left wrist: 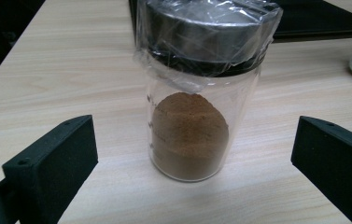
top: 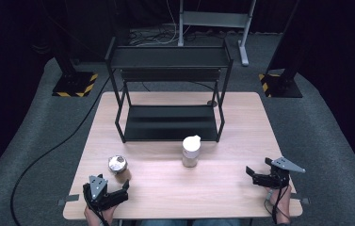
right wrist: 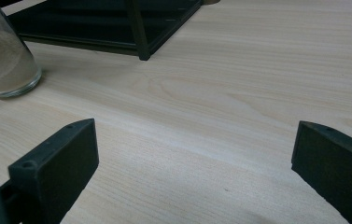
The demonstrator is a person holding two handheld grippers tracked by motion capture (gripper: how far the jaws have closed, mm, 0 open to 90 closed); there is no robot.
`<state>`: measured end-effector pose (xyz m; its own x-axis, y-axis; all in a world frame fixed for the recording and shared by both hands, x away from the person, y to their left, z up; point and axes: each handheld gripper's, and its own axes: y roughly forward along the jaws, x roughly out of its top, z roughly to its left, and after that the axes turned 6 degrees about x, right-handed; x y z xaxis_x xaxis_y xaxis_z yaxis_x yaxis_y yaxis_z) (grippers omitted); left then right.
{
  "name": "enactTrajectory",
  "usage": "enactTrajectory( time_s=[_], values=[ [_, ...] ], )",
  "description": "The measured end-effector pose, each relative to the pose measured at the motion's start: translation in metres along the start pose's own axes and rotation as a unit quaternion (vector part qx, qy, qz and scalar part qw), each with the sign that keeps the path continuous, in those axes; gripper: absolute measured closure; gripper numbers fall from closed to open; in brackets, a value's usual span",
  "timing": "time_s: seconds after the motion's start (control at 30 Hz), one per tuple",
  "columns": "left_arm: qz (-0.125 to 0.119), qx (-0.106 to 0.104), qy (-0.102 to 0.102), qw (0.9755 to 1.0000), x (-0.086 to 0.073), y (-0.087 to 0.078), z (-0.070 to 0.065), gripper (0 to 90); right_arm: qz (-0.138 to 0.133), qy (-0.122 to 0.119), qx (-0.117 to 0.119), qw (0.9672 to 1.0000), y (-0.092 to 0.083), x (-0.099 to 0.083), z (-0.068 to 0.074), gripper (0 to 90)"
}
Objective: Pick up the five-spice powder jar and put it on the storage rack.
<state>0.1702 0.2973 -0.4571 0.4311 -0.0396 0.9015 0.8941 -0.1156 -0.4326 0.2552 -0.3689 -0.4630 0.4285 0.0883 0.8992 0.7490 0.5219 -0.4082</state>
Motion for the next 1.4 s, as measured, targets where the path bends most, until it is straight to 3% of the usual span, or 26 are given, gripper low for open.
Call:
enactTrajectory(
  time_s=[0.17, 0.83, 1.13, 1.2, 1.27, 1.33, 1.4],
  values=[
    [0.008, -0.021, 0.009, 0.9997, 0.004, 0.009, 0.006, 0.0, 0.001, -0.001, 0.001, 1.0, 0.0, 0.0, 0.0, 0.0],
    [0.002, -0.051, 0.03, 0.9983, 0.013, 0.04, 0.016, 0.0, 0.002, -0.002, 0.001, 1.0, 0.0, 0.001, 0.0, 0.0],
    [0.016, -0.044, 0.025, 0.9986, 0.016, 0.047, 0.014, 0.0, 0.001, -0.003, 0.001, 1.0, 0.0, 0.0, 0.0, 0.0],
    [0.01, -0.038, 0.024, 0.9989, 0.014, 0.046, 0.013, 9.9, 0.0, -0.004, 0.001, 1.0, 0.0, 0.0, 0.0, 0.0],
    [0.003, -0.049, 0.021, 0.9986, 0.013, 0.045, 0.019, 15.2, 0.001, -0.003, 0.001, 1.0, 0.0, 0.0, 0.0, 0.0],
    [-0.003, -0.049, 0.019, 0.9986, 0.011, 0.045, 0.019, 24.8, 0.001, -0.005, 0.001, 1.0, 0.0, 0.0, 0.0, 0.0],
    [-0.004, -0.051, 0.022, 0.9984, 0.011, 0.046, 0.019, 28.6, 0.001, -0.004, 0.002, 1.0, 0.0, 0.0, 0.0, 0.0]
  ],
)
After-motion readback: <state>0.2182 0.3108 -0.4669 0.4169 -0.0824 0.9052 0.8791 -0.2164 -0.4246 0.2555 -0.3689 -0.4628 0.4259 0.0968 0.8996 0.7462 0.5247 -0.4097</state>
